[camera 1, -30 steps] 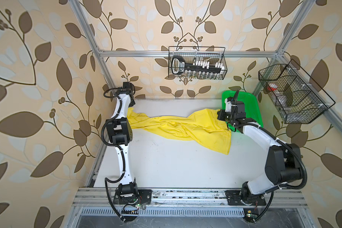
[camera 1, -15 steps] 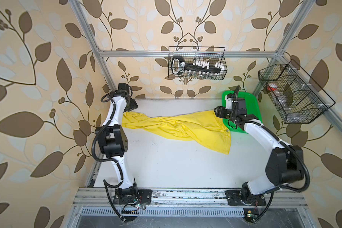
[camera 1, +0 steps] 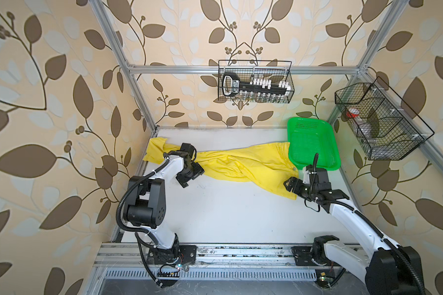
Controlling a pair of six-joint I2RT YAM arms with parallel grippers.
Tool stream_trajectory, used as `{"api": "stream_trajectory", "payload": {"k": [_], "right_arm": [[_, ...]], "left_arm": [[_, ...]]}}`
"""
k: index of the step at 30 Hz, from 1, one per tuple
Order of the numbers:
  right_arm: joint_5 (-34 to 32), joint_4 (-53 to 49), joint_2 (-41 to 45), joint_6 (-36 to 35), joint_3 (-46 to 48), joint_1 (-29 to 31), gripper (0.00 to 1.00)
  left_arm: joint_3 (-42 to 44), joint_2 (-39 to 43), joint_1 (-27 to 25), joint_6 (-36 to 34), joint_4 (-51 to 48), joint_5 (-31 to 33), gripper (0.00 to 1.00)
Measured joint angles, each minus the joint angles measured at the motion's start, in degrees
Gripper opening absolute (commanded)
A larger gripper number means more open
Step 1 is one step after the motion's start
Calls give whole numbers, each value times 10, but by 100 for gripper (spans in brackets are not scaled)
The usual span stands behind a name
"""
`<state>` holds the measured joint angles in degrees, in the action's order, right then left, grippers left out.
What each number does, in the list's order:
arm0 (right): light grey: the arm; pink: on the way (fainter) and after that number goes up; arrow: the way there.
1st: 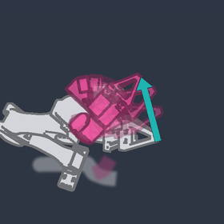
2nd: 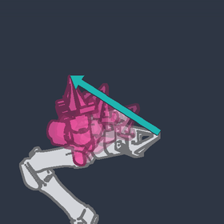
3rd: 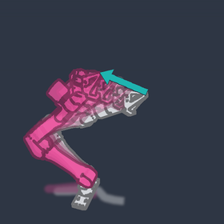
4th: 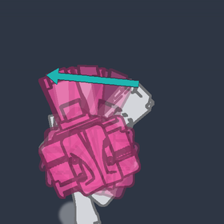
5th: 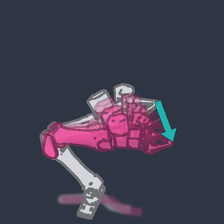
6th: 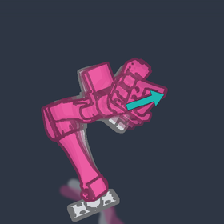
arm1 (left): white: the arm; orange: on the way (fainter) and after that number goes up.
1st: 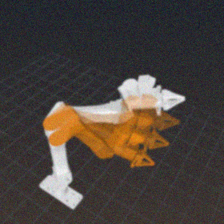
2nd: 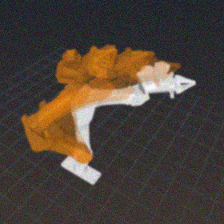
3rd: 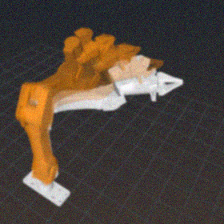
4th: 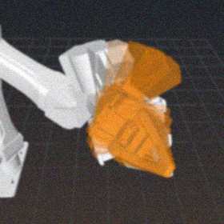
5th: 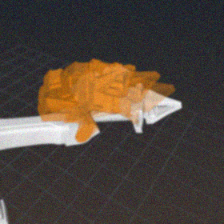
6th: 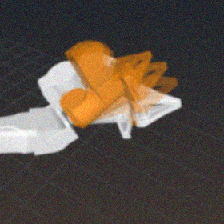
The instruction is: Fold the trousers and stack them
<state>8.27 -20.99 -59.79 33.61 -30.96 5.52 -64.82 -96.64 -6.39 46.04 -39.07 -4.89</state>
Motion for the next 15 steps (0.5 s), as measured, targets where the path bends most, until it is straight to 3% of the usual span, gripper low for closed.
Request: {"api": "stream_trajectory", "payload": {"k": [8, 11, 15], "right_arm": [[-25, 38, -75, 16, 24, 9, 82], [-35, 53, -101, 14, 28, 12, 75], [-51, 89, -124, 5, 28, 22, 59]], "left_arm": [[-22, -71, -23, 64, 70, -6, 82], [-45, -92, -35, 73, 82, -7, 78], [-62, -109, -42, 86, 96, -9, 64]]}}
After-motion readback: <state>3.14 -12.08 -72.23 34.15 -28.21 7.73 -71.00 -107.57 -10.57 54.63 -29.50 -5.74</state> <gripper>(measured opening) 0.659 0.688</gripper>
